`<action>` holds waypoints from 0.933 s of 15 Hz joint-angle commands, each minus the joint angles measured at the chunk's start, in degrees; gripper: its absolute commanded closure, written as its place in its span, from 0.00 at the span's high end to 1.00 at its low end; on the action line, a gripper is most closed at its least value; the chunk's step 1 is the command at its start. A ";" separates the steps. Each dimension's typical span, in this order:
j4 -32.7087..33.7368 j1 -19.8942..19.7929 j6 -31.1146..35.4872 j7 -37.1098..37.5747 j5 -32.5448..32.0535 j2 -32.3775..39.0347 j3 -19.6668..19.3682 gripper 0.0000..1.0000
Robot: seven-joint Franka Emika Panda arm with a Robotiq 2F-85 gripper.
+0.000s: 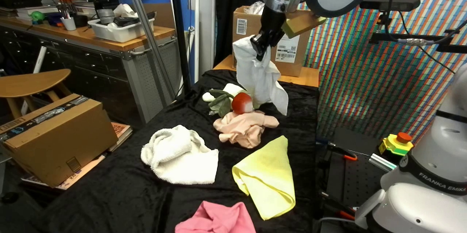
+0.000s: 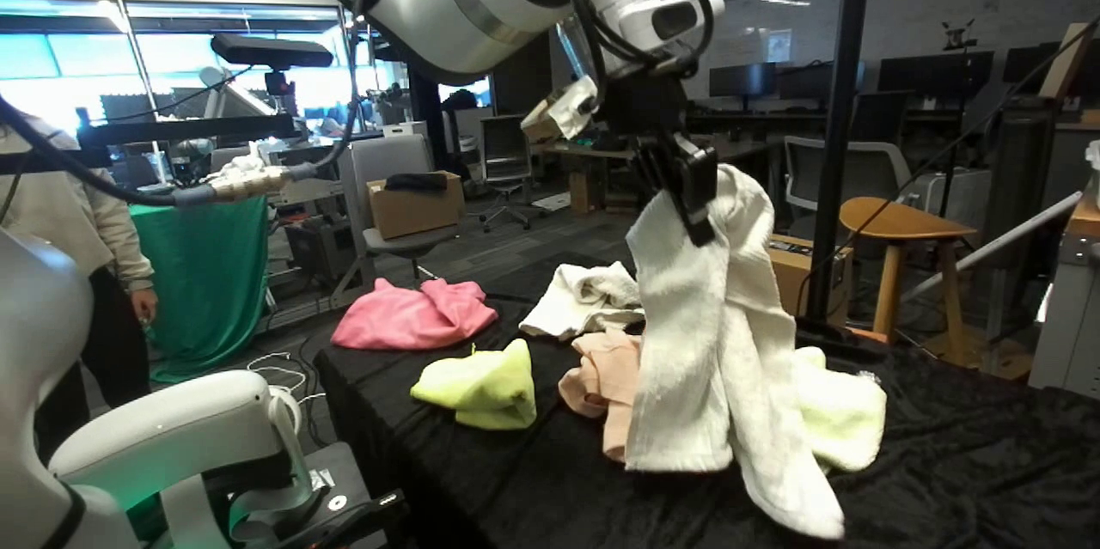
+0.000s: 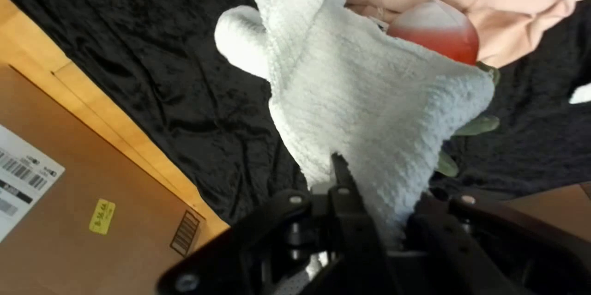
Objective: Pick up the clothes and toy from the table and stack them on each other.
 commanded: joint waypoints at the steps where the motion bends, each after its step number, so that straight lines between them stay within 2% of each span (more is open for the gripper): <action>1: 2.94 0.36 -3.21 0.14 -0.08 -3.27 4.67 0.08; 5: 6.84 0.27 -6.51 0.77 -1.21 -0.80 8.85 0.08; 10: 9.35 0.47 -8.67 0.99 -1.32 2.80 9.72 0.08; 12: 10.19 0.76 -9.74 0.93 -0.93 3.92 9.26 0.40; 14: 10.97 1.09 -10.47 0.88 -0.64 4.97 8.87 0.54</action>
